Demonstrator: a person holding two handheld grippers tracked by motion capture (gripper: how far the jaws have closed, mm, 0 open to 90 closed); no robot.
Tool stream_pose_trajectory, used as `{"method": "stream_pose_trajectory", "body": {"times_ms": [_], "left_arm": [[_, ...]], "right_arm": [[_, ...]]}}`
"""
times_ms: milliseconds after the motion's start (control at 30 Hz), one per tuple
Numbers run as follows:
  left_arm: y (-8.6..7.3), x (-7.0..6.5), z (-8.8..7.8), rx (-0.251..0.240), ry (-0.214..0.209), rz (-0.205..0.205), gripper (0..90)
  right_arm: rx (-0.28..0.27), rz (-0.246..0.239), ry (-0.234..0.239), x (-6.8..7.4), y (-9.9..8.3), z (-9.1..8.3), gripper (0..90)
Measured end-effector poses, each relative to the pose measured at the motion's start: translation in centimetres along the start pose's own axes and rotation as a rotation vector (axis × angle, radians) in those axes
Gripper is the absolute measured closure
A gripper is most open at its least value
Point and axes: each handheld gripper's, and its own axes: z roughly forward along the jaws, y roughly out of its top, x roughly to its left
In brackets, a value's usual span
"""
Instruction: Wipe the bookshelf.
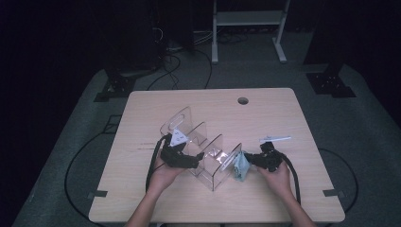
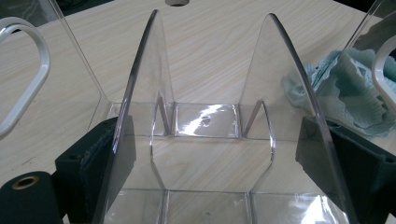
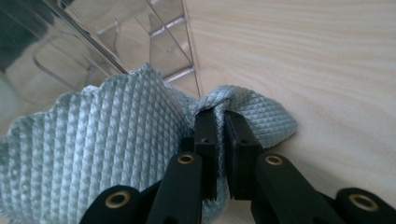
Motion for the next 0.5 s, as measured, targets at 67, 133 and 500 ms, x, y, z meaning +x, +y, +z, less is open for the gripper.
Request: {"method": "stream_pose_trajectory", "body": {"times_ms": [67,133,500], "left_arm": [[0.0,0.0,0.0,0.003,0.001,0.001,8.6],[0.0,0.0,0.0,0.004,0.001,0.001,8.6],[0.0,-0.1,0.1,-0.003,0.003,-0.004,8.6]], "right_arm": [[0.014,-0.003,-0.007,-0.1,-0.2,0.2,83.9],[0.023,0.002,-0.010,-0.1,-0.3,0.4,83.9],[-0.137,-0.015,0.054,1.2,1.3,-3.4,84.4]]}}
